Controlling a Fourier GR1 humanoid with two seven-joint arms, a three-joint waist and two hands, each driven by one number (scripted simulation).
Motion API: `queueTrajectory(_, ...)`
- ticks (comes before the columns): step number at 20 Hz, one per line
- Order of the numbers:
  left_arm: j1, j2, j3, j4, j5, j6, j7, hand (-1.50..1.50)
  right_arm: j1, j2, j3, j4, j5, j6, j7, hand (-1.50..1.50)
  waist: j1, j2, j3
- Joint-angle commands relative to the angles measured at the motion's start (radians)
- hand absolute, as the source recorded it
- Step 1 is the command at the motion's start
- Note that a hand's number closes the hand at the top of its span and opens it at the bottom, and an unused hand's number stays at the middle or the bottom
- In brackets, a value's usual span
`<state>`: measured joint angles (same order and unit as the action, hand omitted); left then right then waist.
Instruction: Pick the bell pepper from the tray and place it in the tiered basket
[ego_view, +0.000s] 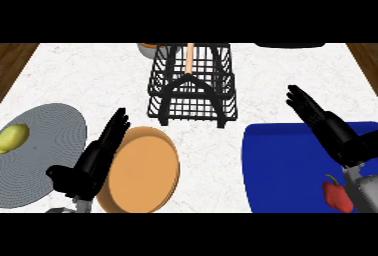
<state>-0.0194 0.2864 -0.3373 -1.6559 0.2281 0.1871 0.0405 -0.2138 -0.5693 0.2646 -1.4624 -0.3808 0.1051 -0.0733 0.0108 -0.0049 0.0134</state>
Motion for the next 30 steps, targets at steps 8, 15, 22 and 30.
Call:
queueTrajectory(8, -0.032, 0.029, 0.051, 0.129, 0.011, -0.072, -0.06, 0.0, 0.07, 0.19, -0.248, 0.125, 0.106, -0.61, -0.026, -1.5, -0.04, 0.014, -0.016)
queueTrajectory(15, -0.078, 0.034, 0.111, 0.255, 0.016, -0.146, -0.137, 0.0, 0.198, 0.256, -0.208, -0.123, 0.213, -0.7, -0.205, -1.5, -0.026, 0.003, -0.015)
queueTrajectory(22, -0.059, 0.024, 0.091, 0.239, -0.013, -0.118, -0.137, 0.0, 0.358, -0.119, -0.137, -0.252, 0.473, -0.702, 0.224, -1.5, -0.052, -0.002, -0.027)
queueTrajectory(30, -0.067, 0.022, 0.103, 0.239, -0.01, -0.12, -0.138, 0.0, 0.498, -0.465, -0.039, -0.4, 0.61, -0.412, 0.624, -1.5, -0.044, 0.002, -0.031)
